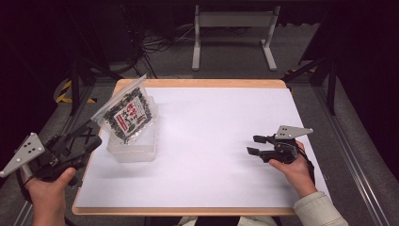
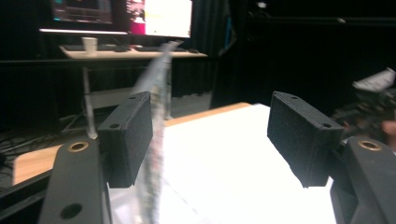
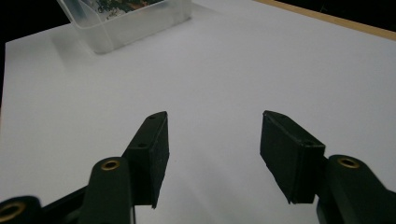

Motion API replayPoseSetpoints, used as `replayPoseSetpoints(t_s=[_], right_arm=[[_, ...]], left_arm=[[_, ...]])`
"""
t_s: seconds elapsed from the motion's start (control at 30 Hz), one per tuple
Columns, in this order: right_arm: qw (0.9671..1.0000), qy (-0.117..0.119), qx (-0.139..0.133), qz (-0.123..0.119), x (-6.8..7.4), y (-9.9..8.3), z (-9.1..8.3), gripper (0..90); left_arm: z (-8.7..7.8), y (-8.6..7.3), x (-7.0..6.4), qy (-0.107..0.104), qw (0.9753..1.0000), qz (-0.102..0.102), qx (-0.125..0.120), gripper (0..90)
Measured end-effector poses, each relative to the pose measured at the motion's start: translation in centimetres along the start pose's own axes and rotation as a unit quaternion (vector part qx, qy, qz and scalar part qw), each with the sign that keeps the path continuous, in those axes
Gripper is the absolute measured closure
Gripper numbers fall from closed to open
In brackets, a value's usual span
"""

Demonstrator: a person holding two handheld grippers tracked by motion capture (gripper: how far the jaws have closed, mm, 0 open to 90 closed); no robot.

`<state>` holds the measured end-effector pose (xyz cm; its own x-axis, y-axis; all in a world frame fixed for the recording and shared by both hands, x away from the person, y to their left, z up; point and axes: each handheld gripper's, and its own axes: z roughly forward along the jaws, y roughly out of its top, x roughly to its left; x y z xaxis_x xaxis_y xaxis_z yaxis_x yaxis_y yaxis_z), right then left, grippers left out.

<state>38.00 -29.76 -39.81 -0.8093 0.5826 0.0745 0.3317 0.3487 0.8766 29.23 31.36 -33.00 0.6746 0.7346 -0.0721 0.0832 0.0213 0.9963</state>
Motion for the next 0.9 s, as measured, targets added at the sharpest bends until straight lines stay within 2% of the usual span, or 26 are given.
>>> replayPoseSetpoints(t_s=[0.1, 0.13, 0.23, 0.37, 0.47, 0.53, 0.6, 0.67, 0.8, 0.87, 0.9], right_arm=[[1.0000, -0.001, -0.002, 0.001, 0.0, 0.0, -0.3, 42.3], [1.0000, -0.001, -0.002, 0.001, 0.0, 0.0, -0.3, 42.3], [1.0000, -0.001, 0.000, 0.004, -0.1, -0.2, -0.5, 41.8], [1.0000, 0.002, -0.001, 0.003, -0.1, -0.3, -0.8, 40.6], [1.0000, 0.003, -0.005, 0.004, -0.1, -0.5, -1.2, 39.6], [0.9999, 0.006, -0.009, 0.007, -0.2, -0.6, -1.4, 39.1], [0.9999, 0.007, -0.012, 0.008, -0.2, -0.8, -1.6, 38.8], [0.9998, 0.009, -0.013, 0.008, -0.2, -0.9, -1.7, 38.6], [0.9998, 0.008, -0.014, 0.008, -0.1, -1.0, -1.8, 38.4], [0.9998, 0.008, -0.015, 0.007, 0.0, -1.1, -1.8, 38.3], [0.9998, 0.008, -0.015, 0.007, 0.0, -1.2, -1.8, 38.2]], left_arm=[[0.1, -0.3, -1.6, -0.027, 0.9995, 0.014, 0.012, 31.9], [0.1, -0.3, -1.6, -0.027, 0.9995, 0.014, 0.012, 31.9], [0.6, -0.8, -2.7, -0.050, 0.9983, 0.020, 0.023, 31.7], [1.7, -1.8, -3.7, -0.072, 0.9963, 0.022, 0.041, 32.7], [2.6, -2.7, -3.9, -0.087, 0.9947, 0.016, 0.053, 32.8], [3.2, -3.5, -4.0, -0.097, 0.9934, 0.006, 0.060, 32.8], [4.2, -5.3, -4.1, -0.120, 0.9913, -0.025, 0.047, 32.3], [4.5, -5.9, -4.2, -0.124, 0.9907, -0.029, 0.047, 33.2], [5.6, -7.8, -4.3, -0.135, 0.9867, -0.041, 0.081, 36.8], [6.2, -8.7, -4.3, -0.140, 0.9822, -0.065, 0.107, 37.1], [6.5, -9.1, -4.2, -0.141, 0.9819, -0.060, 0.111, 37.5]])
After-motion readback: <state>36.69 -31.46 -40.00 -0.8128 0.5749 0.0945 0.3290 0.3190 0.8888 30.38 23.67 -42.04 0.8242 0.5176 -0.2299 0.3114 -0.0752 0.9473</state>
